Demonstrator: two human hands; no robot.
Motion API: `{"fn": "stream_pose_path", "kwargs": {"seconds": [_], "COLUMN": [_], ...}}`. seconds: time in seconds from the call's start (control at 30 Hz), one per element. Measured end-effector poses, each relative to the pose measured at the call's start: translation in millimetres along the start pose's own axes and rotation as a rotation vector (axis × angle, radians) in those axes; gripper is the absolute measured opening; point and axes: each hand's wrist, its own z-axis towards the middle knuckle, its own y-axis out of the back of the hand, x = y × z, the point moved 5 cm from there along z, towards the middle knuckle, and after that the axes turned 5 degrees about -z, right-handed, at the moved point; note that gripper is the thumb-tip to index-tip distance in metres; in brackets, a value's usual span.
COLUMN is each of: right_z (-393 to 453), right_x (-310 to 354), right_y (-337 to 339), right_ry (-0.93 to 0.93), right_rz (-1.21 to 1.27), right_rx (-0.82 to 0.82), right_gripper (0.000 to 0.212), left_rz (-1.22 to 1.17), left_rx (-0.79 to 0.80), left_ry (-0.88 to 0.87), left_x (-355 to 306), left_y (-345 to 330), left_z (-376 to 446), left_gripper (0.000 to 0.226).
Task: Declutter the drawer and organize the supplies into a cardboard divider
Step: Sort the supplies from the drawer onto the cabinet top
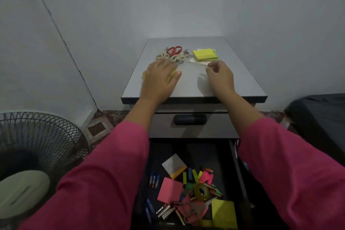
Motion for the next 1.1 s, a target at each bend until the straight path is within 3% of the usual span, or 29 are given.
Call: {"fn": "stream_pose_path", "kwargs": {"seconds": [0.17, 0.27, 0.43, 0.57, 0.67, 0.8, 0.87, 0.93, 1.03, 1.1], "right_z": [-72, -121, -181, -213, -229, -247, -249, -247, -243, -243], "right_x": [-5, -35, -115, -170, -198, -225, -227, -228, -229, -230], "right_y": [11, 3, -26, -42, -52, -51, -46, -46, -47, -48], "right_ry": [0.179, 0.193, -0.161, -0.34, -0.365, -0.324, -0.334, -0.336, -0.324, -0.33], "right_rz": [0.167, 0.163, -0.034, -0.307, -0.591, -0.903, -0.944, -0.922, -0.91, -0.926], "right_rx": [-0.175, -0.145, 0.129, 0.463, 0.765, 0.99, 1.0, 0.951, 0.908, 0.924], "right_gripper": [0.017, 0.015, 0.013, 0.012, 0.02, 0.034, 0.038, 0.038, 0.037, 0.036], "left_rz": [0.07, 0.101, 0.113, 0.001, -0.07, -0.194, -0.119, -0.089, -0.217, -0.241], "left_rx": [-0.272, -0.253, 0.108, 0.735, 1.095, 1.238, 1.257, 1.251, 1.306, 1.391], "left_ry": [-0.148, -0.19, -0.042, 0.226, 0.252, 0.328, 0.182, 0.107, 0.161, 0.213], "left_x": [-31, -43, -28, -20, -39, -50, -57, -64, -76, -80], "left_y": [2, -8, -60, -108, -133, -151, -152, -151, -154, -157], "left_z": [-66, -110, -184, -247, -283, -306, -306, -302, -302, -309], "left_gripper": [0.024, 0.019, 0.023, 0.028, 0.033, 0.06, 0.068, 0.062, 0.031, 0.03]}}
